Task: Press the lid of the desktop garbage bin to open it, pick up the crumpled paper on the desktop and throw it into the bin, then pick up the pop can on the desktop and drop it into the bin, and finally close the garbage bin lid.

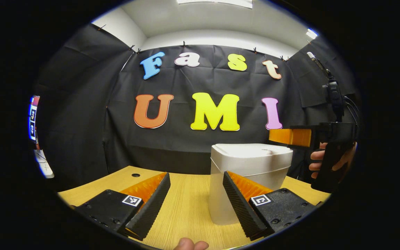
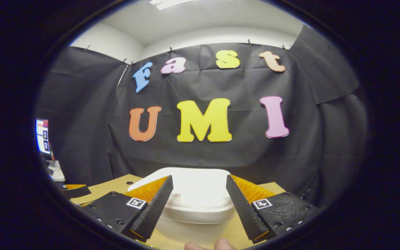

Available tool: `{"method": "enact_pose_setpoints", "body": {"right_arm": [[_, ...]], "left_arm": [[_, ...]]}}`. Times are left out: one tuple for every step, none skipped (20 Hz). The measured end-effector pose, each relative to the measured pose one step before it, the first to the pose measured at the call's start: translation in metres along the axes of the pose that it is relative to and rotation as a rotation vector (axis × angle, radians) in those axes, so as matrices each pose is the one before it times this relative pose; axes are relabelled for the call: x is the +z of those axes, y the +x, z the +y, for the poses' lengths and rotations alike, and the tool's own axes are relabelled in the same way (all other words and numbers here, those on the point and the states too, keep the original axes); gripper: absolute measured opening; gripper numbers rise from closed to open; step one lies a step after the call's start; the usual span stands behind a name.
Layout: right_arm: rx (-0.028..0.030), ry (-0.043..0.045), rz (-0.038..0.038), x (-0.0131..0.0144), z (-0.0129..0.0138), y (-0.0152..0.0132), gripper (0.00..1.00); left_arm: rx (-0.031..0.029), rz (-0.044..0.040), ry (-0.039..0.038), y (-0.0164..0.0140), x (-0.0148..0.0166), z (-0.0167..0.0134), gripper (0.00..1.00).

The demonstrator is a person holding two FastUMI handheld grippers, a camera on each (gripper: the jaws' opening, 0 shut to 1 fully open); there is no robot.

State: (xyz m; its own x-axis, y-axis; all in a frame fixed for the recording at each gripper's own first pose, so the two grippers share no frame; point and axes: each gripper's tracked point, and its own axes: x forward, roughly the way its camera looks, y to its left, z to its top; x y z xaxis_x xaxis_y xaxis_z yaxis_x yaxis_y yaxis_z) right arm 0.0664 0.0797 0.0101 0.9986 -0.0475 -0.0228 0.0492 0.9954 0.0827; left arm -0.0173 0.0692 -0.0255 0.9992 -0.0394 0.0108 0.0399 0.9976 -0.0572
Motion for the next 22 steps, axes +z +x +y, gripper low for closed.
{"method": "enact_pose_setpoints", "body": {"right_arm": [[-0.01639, 0.00098, -0.00399, -0.00141, -0.00907, -0.00565, 0.95], [-0.00344, 0.00407, 0.00062, -0.00186, -0.00696, -0.00625, 0.95], [0.00294, 0.00435, -0.00518, -0.00208, -0.00443, -0.00741, 0.96], [-0.00316, -0.00663, -0.00107, -0.00263, -0.00536, -0.00759, 0.96], [-0.00875, -0.01497, -0.00519, -0.00382, -0.00687, -0.0069, 0.96], [-0.01803, -0.0156, -0.00642, -0.00311, -0.0085, -0.00763, 0.96], [-0.01474, -0.01147, -0.00409, -0.004, -0.00743, -0.00721, 0.96], [-0.00961, -0.00665, -0.00014, -0.00465, -0.00503, -0.00698, 0.96], [-0.00934, -0.00546, -0.00021, -0.00684, -0.0042, -0.00499, 0.95], [-0.01927, -0.00276, 0.00391, -0.00617, -0.00522, -0.00364, 0.96], [-0.0079, -0.00205, 0.00016, -0.00619, -0.00217, -0.0019, 0.95], [-0.0009, -0.00399, 0.00678, -0.00711, 0.00125, -0.00251, 0.95], [0.00871, 0.00269, 0.02076, -0.01089, 0.00169, -0.00076, 0.96], [0.01846, 0.00688, 0.02578, -0.00993, 0.00381, -0.00032, 0.94], [0.0147, 0.01083, 0.02349, -0.00735, 0.0012, 0.00072, 0.95], [0.00441, 0.00702, 0.01493, -0.00387, -0.00154, 0.00045, 0.95], [0.0001, 0.00153, 0.01001, -0.002, -0.00389, -0.00054, 0.96], [-0.0019, 0.00703, 0.00034, 0.00048, -0.00283, -0.00087, 0.96], [-0.00325, 0.00858, -0.00163, 0.00092, -0.00327, -0.00083, 0.95], [0.00101, 0.0046, 0.00141, -0.00058, -0.00172, 0.00003, 0.95], [0.00052, -0.00116, 0.00525, -0.0035, -0.00108, 0.00014, 0.96], [0.0024, -0.00163, 0.0047, -0.0005, 0.00035, 0.00028, 0.95]], "left_arm": [[0.00264, -0.00073, 0.00345, 0.00029, 0.00108, -0.00095, 0.98], [-0.00072, -0.00387, 0.00248, -0.00049, 0.00242, -0.00216, 0.98], [-0.00195, -0.00252, -0.00107, -0.00031, 0.00042, -0.0045, 0.98], [-0.00629, 0.00138, 0.00034, -0.00137, 0.00064, -0.00418, 0.98], [-0.00495, 0.00466, 0.00232, -0.00103, -0.00051, -0.00443, 0.98], [0.00319, 0.00058, 0.00527, -0.00213, 0.00125, -0.00319, 0.98], [0.00161, -0.00034, 0.0074, -0.00133, 0.00084, -0.00223, 0.98], [0.0079, 0.00022, 0.00256, -0.00063, 0.00136, -0.00169, 0.98], [0.00159, 0.0025, -0.00494, 0.00089, -0.00061, -0.00389, 0.98], [-0.00917, 0.0085, -0.00571, 0.00059, -0.0021, -0.00721, 0.98], [-0.00617, 0.01348, 0.00034, 0.0, -0.00122, -0.00396, 0.98], [0.00023, 0.00757, 0.00805, -0.00029, -0.00053, -0.00214, 0.98], [0.00577, -0.00001, 0.00953, -0.00019, 0.00241, 0.00042, 0.98], [0.00324, -0.00492, 0.00453, -0.00105, 0.00233, -0.00103, 0.98], [0.00103, -0.00481, -0.00128, 0.00133, 0.00138, -0.00213, 0.98], [-0.0016, 0.00071, -0.0016, 0.00102, -0.00082, -0.00303, 0.98], [-0.00137, 0.00317, 0.00164, 0.00114, -0.00062, -0.00281, 0.98], [0.00196, 0.00357, 0.00288, -0.00044, -0.00077, -0.00172, 0.98], [-0.00015, 0.00269, 0.00069, -0.00056, -0.00085, -0.00228, 0.98], [-0.00109, 0.00589, -0.00021, 0.0009, -0.00078, -0.00262, 0.98], [0.00513, 0.01278, 0.00189, 0.00032, -0.00312, -0.00058, 0.98], [0.00592, 0.0099, 0.00621, -0.00067, -0.00277, -0.00061, 0.98]]}}
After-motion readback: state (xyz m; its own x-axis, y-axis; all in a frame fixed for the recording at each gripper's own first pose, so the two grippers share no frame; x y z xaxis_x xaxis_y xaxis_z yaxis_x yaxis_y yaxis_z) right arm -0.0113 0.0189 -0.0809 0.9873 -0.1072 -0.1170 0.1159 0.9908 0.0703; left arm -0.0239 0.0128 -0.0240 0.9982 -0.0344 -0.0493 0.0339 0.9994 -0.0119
